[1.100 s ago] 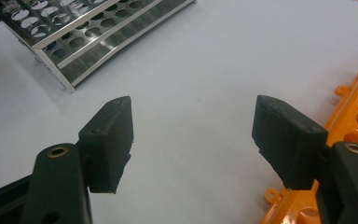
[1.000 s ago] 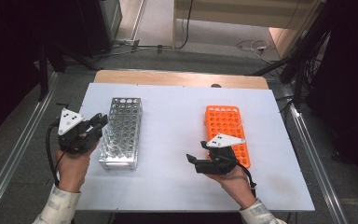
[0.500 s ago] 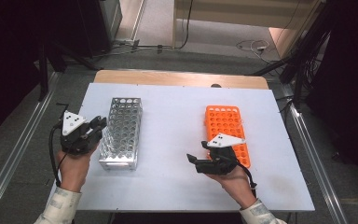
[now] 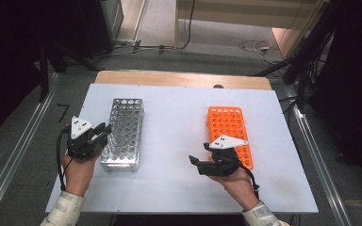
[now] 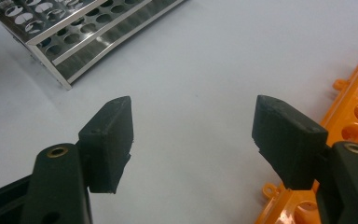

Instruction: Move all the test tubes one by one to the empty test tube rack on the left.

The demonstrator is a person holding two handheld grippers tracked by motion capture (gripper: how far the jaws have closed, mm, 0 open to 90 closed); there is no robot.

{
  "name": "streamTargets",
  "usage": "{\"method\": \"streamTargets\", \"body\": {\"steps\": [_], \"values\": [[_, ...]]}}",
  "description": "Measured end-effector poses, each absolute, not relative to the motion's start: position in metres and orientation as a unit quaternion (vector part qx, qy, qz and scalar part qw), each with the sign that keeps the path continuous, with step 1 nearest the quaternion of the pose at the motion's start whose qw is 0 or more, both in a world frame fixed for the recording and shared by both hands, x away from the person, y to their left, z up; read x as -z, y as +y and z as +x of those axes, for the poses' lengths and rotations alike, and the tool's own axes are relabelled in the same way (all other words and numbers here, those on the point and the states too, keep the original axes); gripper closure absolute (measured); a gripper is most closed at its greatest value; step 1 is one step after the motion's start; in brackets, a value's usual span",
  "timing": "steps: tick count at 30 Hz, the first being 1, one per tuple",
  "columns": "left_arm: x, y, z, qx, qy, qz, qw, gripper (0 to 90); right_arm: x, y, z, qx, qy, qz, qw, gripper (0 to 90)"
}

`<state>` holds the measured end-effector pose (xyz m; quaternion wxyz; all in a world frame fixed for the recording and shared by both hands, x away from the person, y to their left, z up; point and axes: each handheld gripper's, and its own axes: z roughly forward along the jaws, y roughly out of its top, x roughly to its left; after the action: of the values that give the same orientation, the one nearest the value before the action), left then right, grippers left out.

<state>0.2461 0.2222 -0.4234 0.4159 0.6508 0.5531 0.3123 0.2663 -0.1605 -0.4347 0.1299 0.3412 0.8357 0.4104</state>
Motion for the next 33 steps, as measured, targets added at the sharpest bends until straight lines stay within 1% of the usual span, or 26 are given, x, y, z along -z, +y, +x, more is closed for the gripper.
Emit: {"method": "streamTargets", "body": {"steps": [4,6,8,9,13,16,18,26,33], "values": [[0.421,0.222,0.245,-0.311,0.553,0.648,0.422,72.1,0.435,-0.161,0.266,-0.411,0.836,0.340,0.131,27.9],[0.419,0.222,0.244,-0.311,0.552,0.645,0.427,69.1,0.434,-0.161,0.266,-0.412,0.834,0.342,0.131,28.1],[0.417,0.221,0.243,-0.310,0.551,0.643,0.432,64.1,0.433,-0.163,0.266,-0.413,0.833,0.344,0.132,28.1],[0.416,0.221,0.243,-0.308,0.551,0.641,0.437,60.3,0.433,-0.163,0.266,-0.413,0.833,0.343,0.132,28.1],[0.411,0.215,0.239,-0.299,0.552,0.635,0.450,39.4,0.432,-0.167,0.267,-0.414,0.830,0.350,0.135,28.2],[0.407,0.209,0.235,-0.298,0.546,0.633,0.461,28.5,0.432,-0.172,0.269,-0.413,0.827,0.355,0.140,28.2],[0.405,0.203,0.232,-0.294,0.539,0.635,0.468,23.2,0.432,-0.178,0.271,-0.413,0.823,0.362,0.145,28.7],[0.403,0.179,0.222,-0.283,0.505,0.651,0.490,19.9,0.429,-0.207,0.279,-0.416,0.801,0.395,0.172,30.1],[0.412,0.164,0.222,-0.271,0.493,0.669,0.486,19.5,0.431,-0.235,0.288,-0.402,0.784,0.430,0.198,30.8]]}}
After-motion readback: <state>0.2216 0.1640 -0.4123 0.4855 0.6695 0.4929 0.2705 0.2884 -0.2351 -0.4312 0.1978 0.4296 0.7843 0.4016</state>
